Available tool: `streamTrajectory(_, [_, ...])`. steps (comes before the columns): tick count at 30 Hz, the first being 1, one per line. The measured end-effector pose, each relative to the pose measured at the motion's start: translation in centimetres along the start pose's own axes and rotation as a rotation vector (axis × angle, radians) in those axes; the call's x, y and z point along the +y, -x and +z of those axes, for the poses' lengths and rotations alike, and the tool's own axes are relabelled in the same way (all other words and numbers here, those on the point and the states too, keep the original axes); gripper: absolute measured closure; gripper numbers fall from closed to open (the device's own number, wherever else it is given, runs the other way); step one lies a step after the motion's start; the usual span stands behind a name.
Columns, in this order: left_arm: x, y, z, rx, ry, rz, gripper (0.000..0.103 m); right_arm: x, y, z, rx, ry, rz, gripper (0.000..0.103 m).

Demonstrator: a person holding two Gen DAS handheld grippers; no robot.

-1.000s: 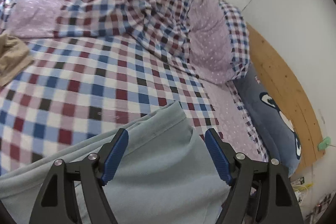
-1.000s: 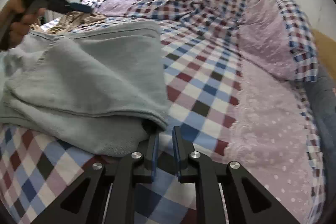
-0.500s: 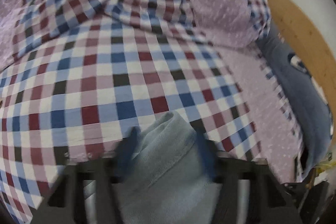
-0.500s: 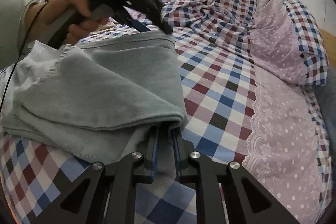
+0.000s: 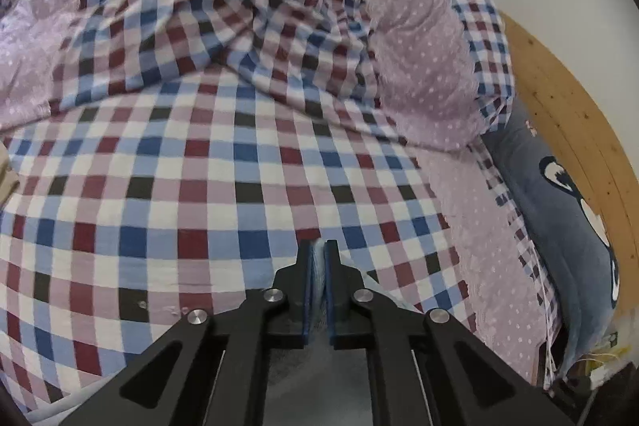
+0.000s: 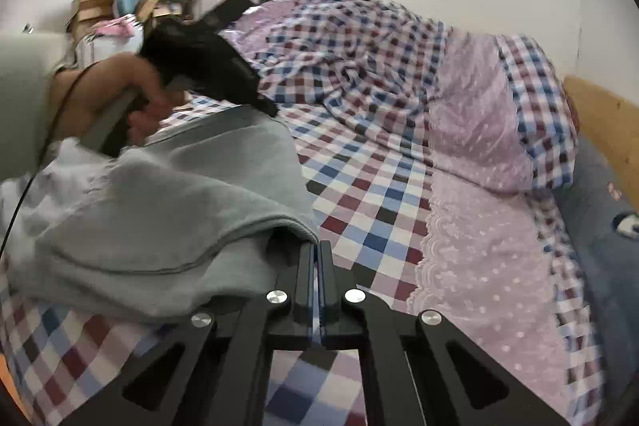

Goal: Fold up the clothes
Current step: 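Drag the held pants edge across the bed with the left gripper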

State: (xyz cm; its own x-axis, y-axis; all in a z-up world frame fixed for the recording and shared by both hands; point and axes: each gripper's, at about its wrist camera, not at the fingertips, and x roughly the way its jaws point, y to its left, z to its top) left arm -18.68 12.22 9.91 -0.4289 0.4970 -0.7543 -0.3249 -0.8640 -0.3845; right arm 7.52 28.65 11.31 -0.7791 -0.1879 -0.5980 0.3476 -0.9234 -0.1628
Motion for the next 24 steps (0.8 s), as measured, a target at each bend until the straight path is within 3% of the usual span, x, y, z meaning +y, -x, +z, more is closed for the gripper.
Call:
streamTrajectory(4, [0.4,0.9,0.5,-0.057,0.041,0.039,0.101,0.5,2.6,-1.9,0.027,-0.003,-0.056,0.103])
streamTrajectory(10, [0.0,-0.4,-0.1,0.009,0.017,0.017,0.101,-3.4,4.0,-7.7,0.133,-0.188,-0.022,0.100])
streamTrajectory(12, [0.3,-0.6,-0.2,0.009,0.041,0.004,0.100,-3.5,3.1,-6.9,0.129,-0.172,-0.024,0.100])
streamTrajectory(14, [0.3,-0.9,-0.2,0.020,0.028,0.021,0.100,-3.3,2.2,-5.7,0.104,-0.152,-0.011,0.080])
streamTrajectory(15, [0.3,-1.1,-0.3,0.023,0.019,0.031,0.099,-3.0,1.5,-5.0,0.098,-0.138,0.001,0.059])
streamTrajectory(19, [0.1,-1.7,-0.3,0.039,0.003,0.054,0.092,-2.0,-1.7,-3.4,0.108,-0.085,0.051,0.059])
streamTrajectory(21, [0.0,-2.2,-0.3,0.053,-0.014,0.058,0.080,-1.4,-3.4,-2.8,0.124,-0.061,0.072,0.059])
streamTrajectory(24, [0.0,-2.6,-0.5,0.062,-0.029,0.056,0.079,-1.3,-5.8,-1.9,0.143,-0.041,0.045,0.062])
